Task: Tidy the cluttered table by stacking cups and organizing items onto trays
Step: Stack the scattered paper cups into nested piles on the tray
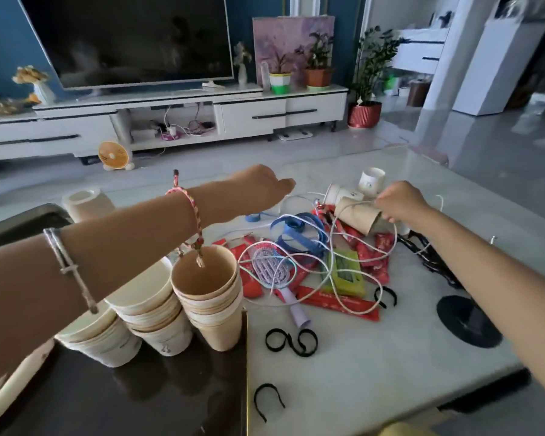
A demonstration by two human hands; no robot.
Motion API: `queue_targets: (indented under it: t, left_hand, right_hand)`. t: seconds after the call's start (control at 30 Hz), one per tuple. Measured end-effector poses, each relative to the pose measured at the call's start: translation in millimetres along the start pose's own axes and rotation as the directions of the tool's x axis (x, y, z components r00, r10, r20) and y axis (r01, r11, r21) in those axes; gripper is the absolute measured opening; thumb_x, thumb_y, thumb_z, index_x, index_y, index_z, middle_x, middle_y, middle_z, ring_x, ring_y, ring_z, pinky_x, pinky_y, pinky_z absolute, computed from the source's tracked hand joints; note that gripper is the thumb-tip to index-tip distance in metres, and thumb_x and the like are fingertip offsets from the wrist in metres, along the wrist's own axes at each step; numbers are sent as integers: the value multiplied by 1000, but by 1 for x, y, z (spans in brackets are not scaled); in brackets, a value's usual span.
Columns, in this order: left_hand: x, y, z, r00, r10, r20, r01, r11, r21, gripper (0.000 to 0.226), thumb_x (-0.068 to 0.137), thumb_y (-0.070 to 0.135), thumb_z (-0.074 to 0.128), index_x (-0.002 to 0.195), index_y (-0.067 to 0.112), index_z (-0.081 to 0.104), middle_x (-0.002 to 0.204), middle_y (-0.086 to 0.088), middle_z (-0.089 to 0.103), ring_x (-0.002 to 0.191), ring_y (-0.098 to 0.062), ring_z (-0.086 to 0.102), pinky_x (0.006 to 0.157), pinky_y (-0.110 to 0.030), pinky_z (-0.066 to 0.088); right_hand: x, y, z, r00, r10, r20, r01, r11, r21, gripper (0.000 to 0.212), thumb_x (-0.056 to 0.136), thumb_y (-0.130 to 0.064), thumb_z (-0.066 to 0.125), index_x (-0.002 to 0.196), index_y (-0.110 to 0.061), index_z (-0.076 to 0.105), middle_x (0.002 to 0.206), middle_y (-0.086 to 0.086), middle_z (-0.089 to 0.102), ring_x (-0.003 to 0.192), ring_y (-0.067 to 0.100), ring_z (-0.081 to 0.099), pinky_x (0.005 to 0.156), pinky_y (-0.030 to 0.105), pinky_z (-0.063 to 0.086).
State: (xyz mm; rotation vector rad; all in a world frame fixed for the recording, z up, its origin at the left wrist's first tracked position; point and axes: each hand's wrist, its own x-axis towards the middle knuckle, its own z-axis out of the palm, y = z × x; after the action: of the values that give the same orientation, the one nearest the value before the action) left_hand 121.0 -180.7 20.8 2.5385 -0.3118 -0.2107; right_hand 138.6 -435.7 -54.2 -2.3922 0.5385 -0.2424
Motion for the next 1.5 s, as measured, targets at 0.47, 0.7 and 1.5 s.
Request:
queue_targets:
  t: [0.47, 0.7, 1.5]
  left_hand:
    - [18, 16, 21, 997, 54, 55, -61, 987, 152, 39, 96, 39, 38, 92, 6, 57, 76, -5, 48, 64, -16, 44, 57, -23, 37]
    - [-5, 2, 2, 1000, 6, -18, -6, 1000, -3, 34, 94, 39, 44, 83, 8, 54, 79, -5, 51, 81, -24, 48, 79, -30, 43]
    - [-165, -202, -43, 853, -518, 69, 297, 372, -880, 60, 93, 59, 20, 89, 11, 57, 95, -7, 61, 98, -21, 53, 90, -46, 36]
  right_hand:
    - [21, 25, 51, 947, 309, -89, -282, 930, 237, 38, 88, -23, 51, 119, -1, 53, 118, 19, 60, 109, 34, 56, 92, 35, 45]
    - [3, -6, -6, 982, -47, -182, 56, 997, 47, 11, 86, -9, 45, 82, -6, 55, 85, 15, 50, 81, 25, 46, 67, 28, 33]
    - [-242, -240, 129, 223, -872, 435, 952, 291, 95, 16, 94, -20, 47, 104, -9, 51, 103, 11, 61, 86, 25, 56, 68, 29, 36]
